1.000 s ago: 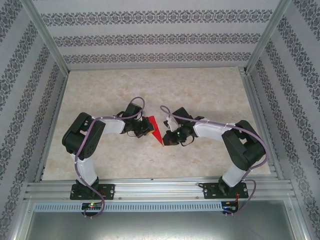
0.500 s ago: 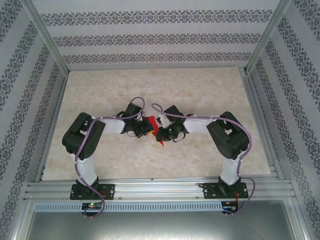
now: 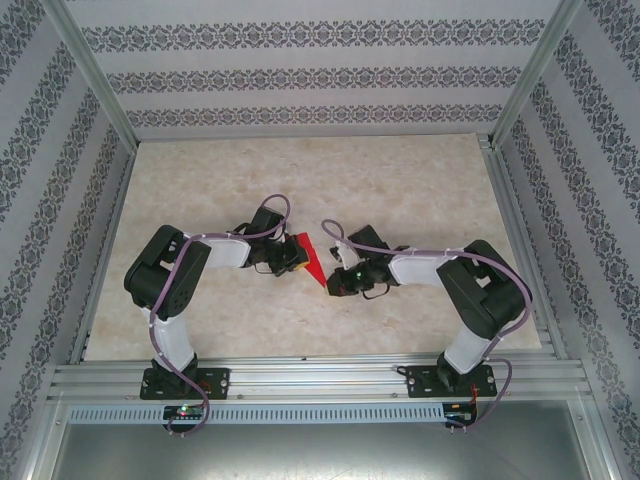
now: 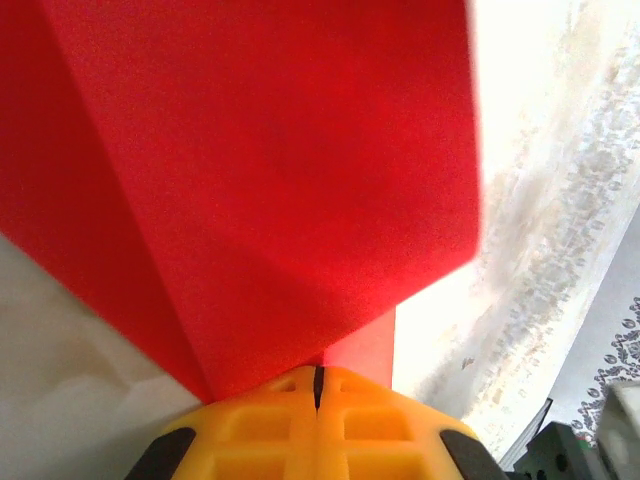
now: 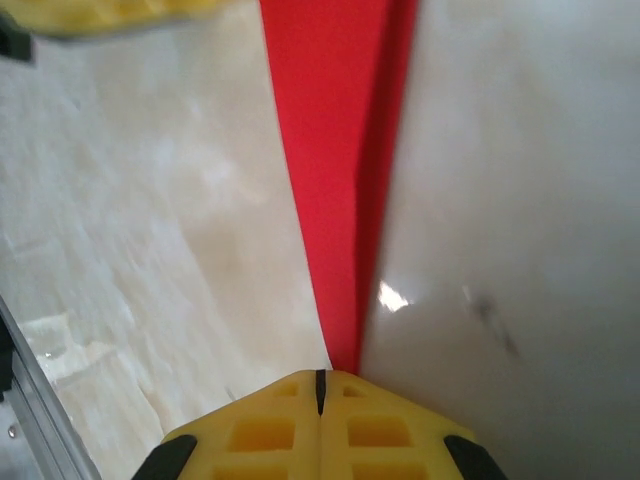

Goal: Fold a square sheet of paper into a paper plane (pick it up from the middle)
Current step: Fold the wing for the fifth time at the center of the table.

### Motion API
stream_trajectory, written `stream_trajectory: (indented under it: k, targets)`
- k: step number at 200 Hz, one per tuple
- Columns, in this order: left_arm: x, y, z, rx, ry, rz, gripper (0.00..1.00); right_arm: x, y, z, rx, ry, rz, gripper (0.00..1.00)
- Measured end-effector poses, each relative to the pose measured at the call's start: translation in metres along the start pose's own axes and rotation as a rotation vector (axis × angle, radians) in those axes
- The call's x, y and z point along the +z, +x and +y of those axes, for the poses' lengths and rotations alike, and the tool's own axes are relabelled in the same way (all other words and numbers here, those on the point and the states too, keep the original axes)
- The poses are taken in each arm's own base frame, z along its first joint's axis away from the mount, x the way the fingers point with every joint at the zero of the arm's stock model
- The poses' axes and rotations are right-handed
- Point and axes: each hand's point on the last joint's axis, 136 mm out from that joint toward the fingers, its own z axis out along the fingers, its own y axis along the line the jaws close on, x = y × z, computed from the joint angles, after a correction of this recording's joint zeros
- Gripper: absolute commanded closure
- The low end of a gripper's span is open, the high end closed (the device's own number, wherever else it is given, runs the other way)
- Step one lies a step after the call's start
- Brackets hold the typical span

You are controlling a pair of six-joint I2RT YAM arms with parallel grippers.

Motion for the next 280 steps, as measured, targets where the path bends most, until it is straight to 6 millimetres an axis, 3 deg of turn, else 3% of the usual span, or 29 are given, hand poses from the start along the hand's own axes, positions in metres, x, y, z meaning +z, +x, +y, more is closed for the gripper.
stream_trajectory:
  k: [40, 79, 107, 157, 225, 280]
  targets:
    - [0.0, 0.0, 0.0, 0.0, 0.0, 0.0, 1.0, -0.015, 0.005, 0.005, 0.021, 0.023, 0.02, 1.0]
    - [0.0, 0.0, 0.0, 0.001, 0.001, 0.0, 1.0, -0.027, -0.05, 0.037, -0.051, -0.004, -0.088, 1.0]
    - [0.0, 0.0, -0.001, 0.002, 0.003, 0.002, 1.0, -0.012, -0.074, 0.043, -0.072, -0.009, -0.108, 1.0]
    - [0.0, 0.0, -0.001, 0.021, 0.005, 0.002, 1.0, 0.017, -0.061, 0.014, 0.001, 0.035, -0.033, 1.0]
    - [-0.003, -0.002, -0.004, 0.111, -0.015, 0.006, 0.81, 0.021, -0.055, 0.008, 0.008, 0.041, -0.02, 1.0]
    - [-0.014, -0.02, -0.023, 0.267, -0.027, -0.063, 0.78, 0.021, -0.056, 0.006, 0.006, 0.035, -0.018, 1.0]
